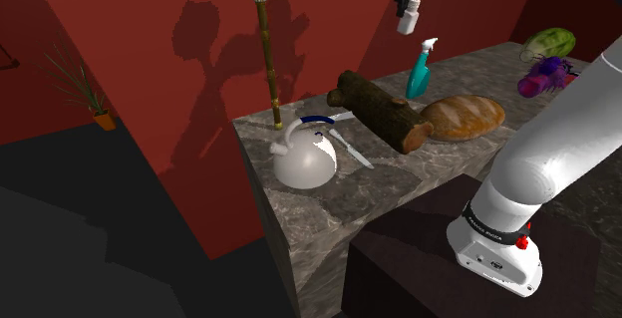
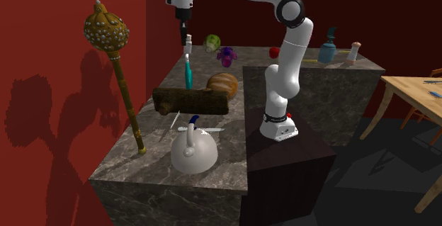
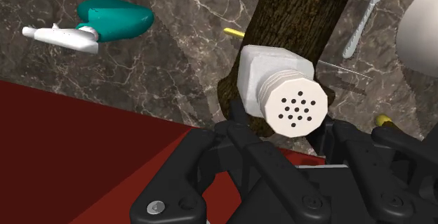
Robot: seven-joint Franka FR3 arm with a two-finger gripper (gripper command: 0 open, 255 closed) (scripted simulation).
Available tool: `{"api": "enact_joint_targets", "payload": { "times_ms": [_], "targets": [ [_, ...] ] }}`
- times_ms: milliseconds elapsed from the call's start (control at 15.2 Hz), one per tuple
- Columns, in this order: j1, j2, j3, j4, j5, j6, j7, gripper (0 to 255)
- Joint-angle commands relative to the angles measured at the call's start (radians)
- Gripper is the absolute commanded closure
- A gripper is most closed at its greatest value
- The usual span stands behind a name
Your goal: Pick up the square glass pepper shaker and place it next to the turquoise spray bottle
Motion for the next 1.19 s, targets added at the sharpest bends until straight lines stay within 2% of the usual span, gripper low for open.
{"api": "enact_joint_targets", "payload": {
  "times_ms": [0,462,1122],
  "targets": [
    [-0.013,0.070,-0.036,0.074,0.022,-0.005,-0.054,255],
    [-0.097,0.343,-0.128,0.378,0.149,-0.063,-0.219,255],
    [-0.082,0.293,-0.119,0.181,0.125,0.090,-0.209,255]
  ]
}}
